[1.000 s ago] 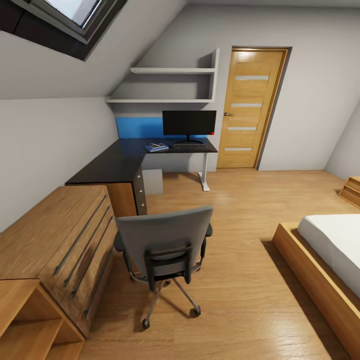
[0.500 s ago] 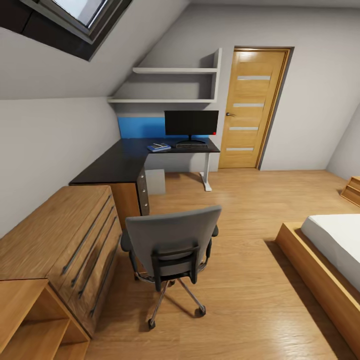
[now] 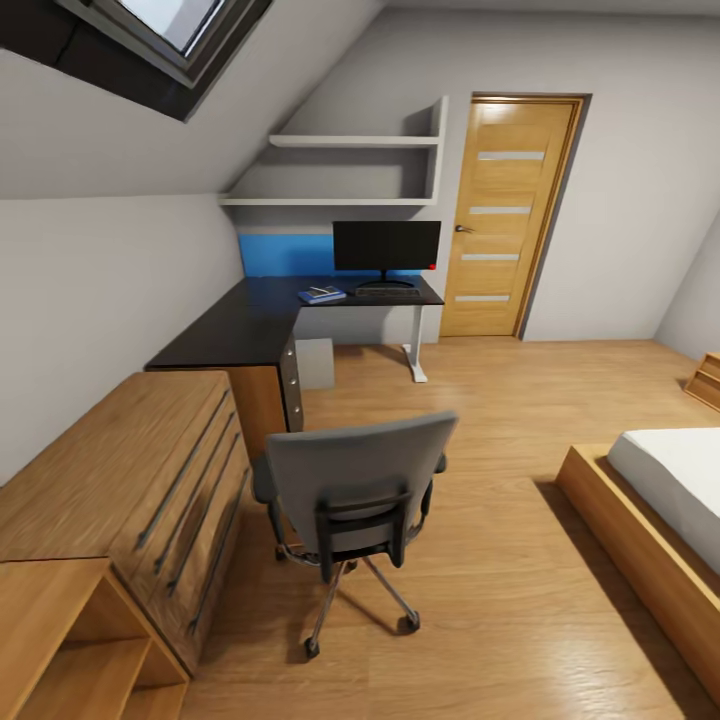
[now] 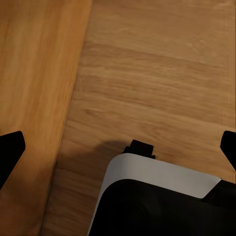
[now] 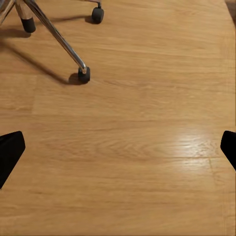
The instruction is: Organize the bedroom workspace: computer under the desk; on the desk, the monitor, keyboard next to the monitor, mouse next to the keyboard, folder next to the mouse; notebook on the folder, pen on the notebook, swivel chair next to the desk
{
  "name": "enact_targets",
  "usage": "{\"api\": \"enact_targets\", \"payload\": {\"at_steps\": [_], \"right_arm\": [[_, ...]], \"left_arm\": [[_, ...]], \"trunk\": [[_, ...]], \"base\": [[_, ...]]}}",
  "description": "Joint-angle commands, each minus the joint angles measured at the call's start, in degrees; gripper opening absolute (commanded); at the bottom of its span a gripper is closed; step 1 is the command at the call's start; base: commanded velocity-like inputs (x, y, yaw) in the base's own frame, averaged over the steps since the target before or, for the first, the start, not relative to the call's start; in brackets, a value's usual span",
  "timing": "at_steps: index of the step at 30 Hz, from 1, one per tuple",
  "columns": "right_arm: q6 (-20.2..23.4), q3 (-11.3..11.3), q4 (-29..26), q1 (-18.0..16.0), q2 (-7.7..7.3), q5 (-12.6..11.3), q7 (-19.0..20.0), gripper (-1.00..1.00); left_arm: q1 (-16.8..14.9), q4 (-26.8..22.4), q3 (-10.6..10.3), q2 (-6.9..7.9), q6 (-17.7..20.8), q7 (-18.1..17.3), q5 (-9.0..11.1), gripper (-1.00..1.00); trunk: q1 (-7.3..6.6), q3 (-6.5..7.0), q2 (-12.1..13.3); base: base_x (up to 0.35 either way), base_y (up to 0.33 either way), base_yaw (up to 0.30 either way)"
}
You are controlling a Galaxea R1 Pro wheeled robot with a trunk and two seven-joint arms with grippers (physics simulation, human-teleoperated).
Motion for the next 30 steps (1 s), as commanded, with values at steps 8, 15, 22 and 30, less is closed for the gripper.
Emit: {"api": "enact_targets", "payload": {"at_steps": [8, 15, 22, 30], "right_arm": [[-0.05, 0.43, 0.09, -0.05, -0.06, 0.26, -0.62, 1.00], [-0.09, 0.43, 0.09, 0.00, -0.11, 0.26, -0.64, 1.00], [-0.07, 0.43, 0.09, -0.03, -0.16, 0.26, -0.64, 1.00], [-0.07, 0.43, 0.09, -0.04, -0.16, 0.26, -0.64, 1.00]], "left_arm": [[-0.04, 0.02, -0.49, 0.01, -0.28, 0.30, 0.39, 1.00], [-0.05, -0.04, -0.49, -0.04, -0.34, 0.30, 0.40, 1.00], [-0.04, -0.03, -0.49, -0.07, -0.20, 0.30, 0.41, 1.00], [-0.04, -0.09, -0.49, -0.04, -0.29, 0.30, 0.36, 1.00]], "trunk": [[0.00, -0.05, -0.03], [0.00, -0.05, -0.03], [0.00, -0.05, -0.03], [0.00, -0.05, -0.03]], "base": [[0.000, 0.063, 0.000], [0.000, 0.011, 0.000], [-0.056, 0.160, 0.000], [-0.052, 0.095, 0.000]]}}
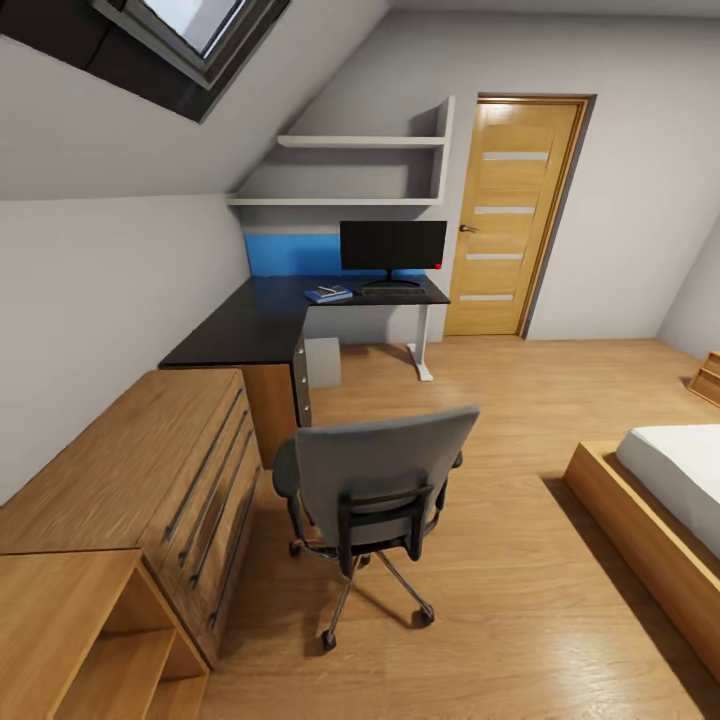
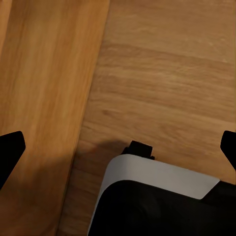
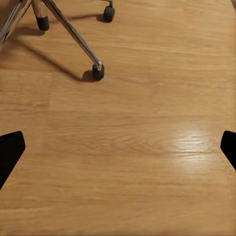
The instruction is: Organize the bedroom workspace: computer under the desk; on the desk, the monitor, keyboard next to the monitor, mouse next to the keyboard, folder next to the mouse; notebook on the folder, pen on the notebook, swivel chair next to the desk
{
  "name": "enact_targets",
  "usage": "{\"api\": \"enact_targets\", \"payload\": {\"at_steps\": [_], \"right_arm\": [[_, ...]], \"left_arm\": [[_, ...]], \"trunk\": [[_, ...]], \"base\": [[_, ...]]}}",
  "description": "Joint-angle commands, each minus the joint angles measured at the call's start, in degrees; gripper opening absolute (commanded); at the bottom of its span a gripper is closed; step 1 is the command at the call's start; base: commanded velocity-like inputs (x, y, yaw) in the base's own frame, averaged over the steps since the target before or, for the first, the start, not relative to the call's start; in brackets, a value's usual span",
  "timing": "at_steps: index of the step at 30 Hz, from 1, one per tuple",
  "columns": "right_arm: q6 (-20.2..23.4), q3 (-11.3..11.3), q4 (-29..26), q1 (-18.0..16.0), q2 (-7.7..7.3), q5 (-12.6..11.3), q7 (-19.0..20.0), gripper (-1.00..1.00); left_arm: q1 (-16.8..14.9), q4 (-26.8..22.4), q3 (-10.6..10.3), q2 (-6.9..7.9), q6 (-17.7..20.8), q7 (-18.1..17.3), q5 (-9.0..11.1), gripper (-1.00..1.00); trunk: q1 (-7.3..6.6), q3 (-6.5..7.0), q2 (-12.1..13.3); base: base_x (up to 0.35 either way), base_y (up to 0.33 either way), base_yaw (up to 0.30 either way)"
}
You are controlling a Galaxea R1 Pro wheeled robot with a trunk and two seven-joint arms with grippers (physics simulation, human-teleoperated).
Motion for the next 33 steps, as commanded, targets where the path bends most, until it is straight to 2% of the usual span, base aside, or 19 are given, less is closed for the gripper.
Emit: {"api": "enact_targets", "payload": {"at_steps": [1, 4, 10, 33], "right_arm": [[-0.09, 0.43, 0.09, -0.02, 0.01, 0.28, -0.60, 1.00], [-0.10, 0.43, 0.04, -0.05, 0.01, 0.28, -0.60, 1.00], [-0.16, 0.43, 0.01, -0.04, -0.01, 0.28, -0.60, 1.00], [-0.29, 0.43, 0.01, -0.05, -0.04, 0.37, -0.60, 1.00]], "left_arm": [[-0.05, -0.16, -0.54, 0.02, -0.24, 0.33, 0.42, 1.00], [-0.04, -0.29, -0.59, -0.09, -0.25, 0.33, 0.44, 1.00], [-0.04, -0.35, -0.57, -1.01, -0.04, 0.41, 0.61, 1.00], [-0.04, -0.08, -0.56, -1.64, 0.32, 0.41, 0.55, 1.00]], "trunk": [[0.00, -0.05, -0.03], [0.00, -0.05, -0.03], [1.31, -1.13, -2.44], [6.37, -5.26, -11.66]], "base": [[-0.006, 0.010, 0.000], [-0.004, 0.006, 0.000], [-0.001, 0.001, 0.000], [0.000, 0.000, 0.000]]}}
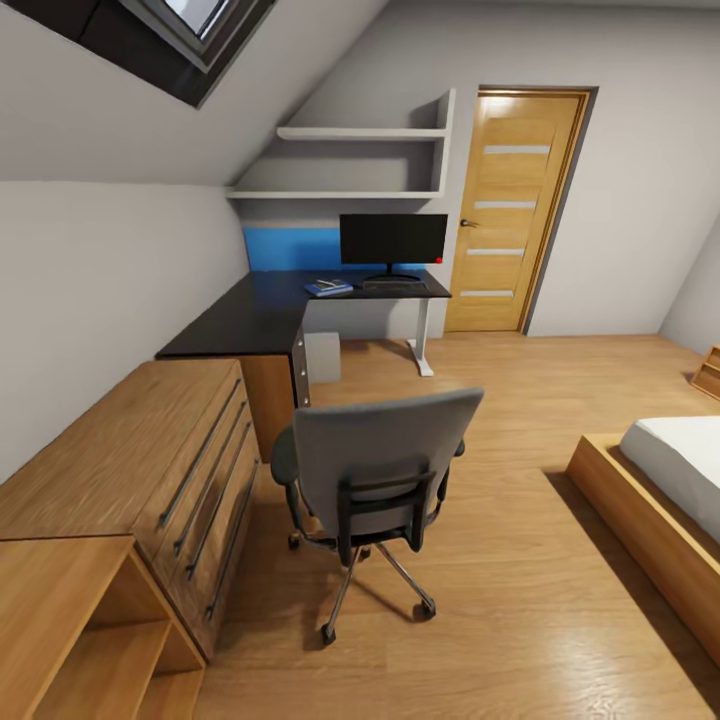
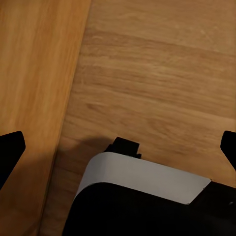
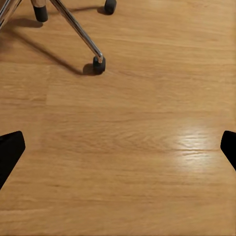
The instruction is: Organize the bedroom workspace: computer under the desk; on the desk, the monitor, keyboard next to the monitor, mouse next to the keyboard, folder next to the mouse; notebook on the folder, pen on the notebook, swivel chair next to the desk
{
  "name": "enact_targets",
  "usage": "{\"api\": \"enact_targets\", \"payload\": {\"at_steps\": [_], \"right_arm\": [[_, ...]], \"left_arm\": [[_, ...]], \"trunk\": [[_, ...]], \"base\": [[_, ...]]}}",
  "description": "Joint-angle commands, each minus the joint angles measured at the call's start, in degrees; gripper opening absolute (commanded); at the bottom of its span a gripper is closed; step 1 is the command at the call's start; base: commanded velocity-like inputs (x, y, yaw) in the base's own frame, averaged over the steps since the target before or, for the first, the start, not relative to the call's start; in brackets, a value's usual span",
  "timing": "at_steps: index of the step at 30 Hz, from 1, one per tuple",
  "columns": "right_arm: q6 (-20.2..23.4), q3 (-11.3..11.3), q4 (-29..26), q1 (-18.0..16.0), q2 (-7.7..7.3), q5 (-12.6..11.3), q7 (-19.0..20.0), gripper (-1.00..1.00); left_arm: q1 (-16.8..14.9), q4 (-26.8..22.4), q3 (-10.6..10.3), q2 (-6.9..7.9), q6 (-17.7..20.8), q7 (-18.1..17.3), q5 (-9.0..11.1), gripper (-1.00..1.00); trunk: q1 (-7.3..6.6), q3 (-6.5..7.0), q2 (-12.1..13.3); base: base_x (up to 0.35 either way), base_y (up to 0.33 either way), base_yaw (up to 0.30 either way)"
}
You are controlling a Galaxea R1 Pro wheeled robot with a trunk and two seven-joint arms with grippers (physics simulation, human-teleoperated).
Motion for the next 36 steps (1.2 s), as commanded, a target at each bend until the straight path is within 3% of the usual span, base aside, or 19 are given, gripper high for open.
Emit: {"api": "enact_targets", "payload": {"at_steps": [1, 28, 36], "right_arm": [[-0.03, 0.43, 0.08, -0.05, 0.00, 0.28, -0.60, 1.00], [0.09, 0.43, 0.09, -0.03, -0.04, 0.28, -0.60, 1.00], [0.19, 0.42, -0.11, -0.05, -0.66, 0.26, -0.59, 1.00]], "left_arm": [[-0.05, 0.01, -0.50, 0.03, -0.18, 0.33, 0.41, 1.00], [-0.03, -0.01, -0.33, 0.10, -0.36, 0.33, 0.59, 1.00], [-0.09, -1.51, -0.33, 0.07, -0.41, 0.37, 0.66, 1.00]], "trunk": [[0.22, -0.24, -0.44], [6.15, -5.08, -11.27], [7.91, -6.52, -14.48]], "base": [[0.000, 0.000, 0.000], [0.000, 0.000, 0.000], [0.000, 0.000, 0.000]]}}
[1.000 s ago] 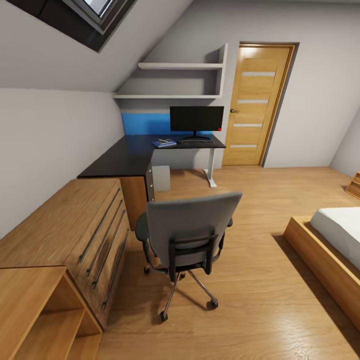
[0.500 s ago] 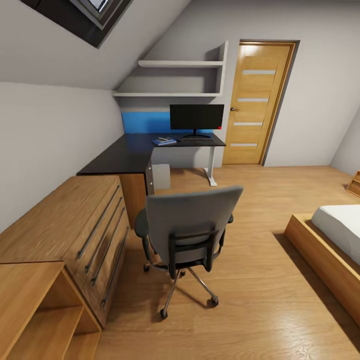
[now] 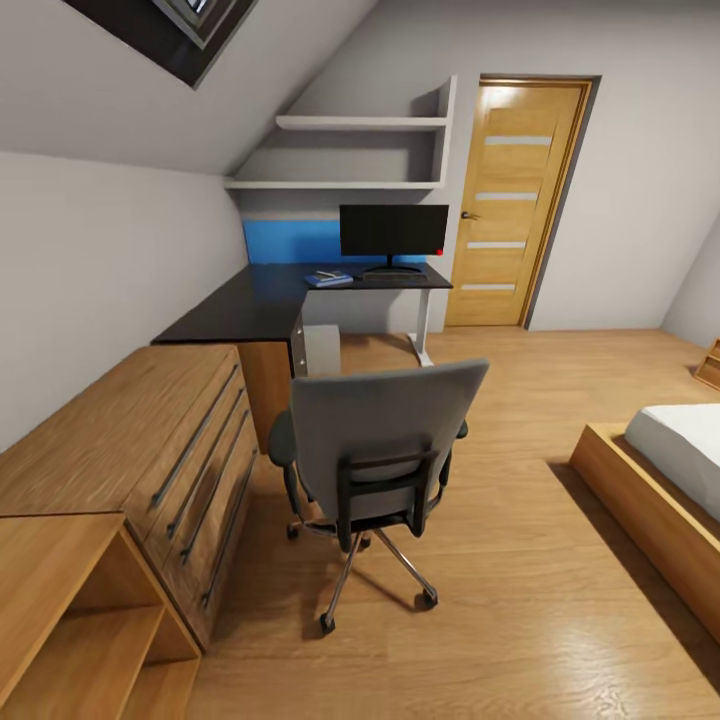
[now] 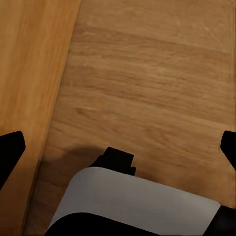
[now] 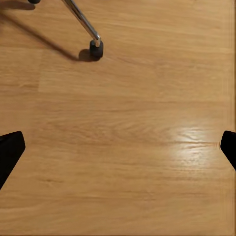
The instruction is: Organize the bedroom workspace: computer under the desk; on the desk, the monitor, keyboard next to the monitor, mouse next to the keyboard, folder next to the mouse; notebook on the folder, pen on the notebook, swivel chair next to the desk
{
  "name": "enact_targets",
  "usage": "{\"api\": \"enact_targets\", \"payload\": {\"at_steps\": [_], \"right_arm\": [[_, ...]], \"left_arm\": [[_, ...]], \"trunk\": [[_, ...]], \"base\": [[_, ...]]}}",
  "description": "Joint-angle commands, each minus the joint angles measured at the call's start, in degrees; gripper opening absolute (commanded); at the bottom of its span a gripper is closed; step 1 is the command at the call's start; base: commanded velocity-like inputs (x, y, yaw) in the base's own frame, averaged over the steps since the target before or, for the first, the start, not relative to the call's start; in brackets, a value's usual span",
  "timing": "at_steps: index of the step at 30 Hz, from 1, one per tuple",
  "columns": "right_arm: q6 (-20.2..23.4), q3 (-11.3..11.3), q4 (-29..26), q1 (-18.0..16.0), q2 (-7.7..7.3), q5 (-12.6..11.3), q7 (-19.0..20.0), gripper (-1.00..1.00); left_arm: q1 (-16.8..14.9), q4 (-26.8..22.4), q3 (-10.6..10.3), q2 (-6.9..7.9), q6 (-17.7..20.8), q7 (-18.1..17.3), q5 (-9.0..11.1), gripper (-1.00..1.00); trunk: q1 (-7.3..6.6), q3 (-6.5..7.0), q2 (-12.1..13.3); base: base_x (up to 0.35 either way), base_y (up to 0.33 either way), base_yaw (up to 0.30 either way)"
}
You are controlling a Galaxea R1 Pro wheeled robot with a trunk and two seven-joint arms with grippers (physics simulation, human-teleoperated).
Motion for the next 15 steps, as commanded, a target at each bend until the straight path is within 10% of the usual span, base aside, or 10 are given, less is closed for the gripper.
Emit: {"api": "enact_targets", "payload": {"at_steps": [1, 15], "right_arm": [[0.01, 0.43, -0.06, -0.05, -0.55, 0.28, -0.60, 1.00], [1.63, 0.28, -5.38, -0.15, -2.22, -0.08, -0.61, 1.00]], "left_arm": [[-0.05, -1.46, -0.48, 0.05, -0.09, 0.39, 0.45, 1.00], [-0.71, -10.60, -0.46, 0.00, 7.99, 0.41, 0.52, 1.00]], "trunk": [[0.22, -0.24, -0.44], [3.29, -2.75, -6.05]], "base": [[0.000, 0.000, 0.000], [0.000, 0.000, 0.000]]}}
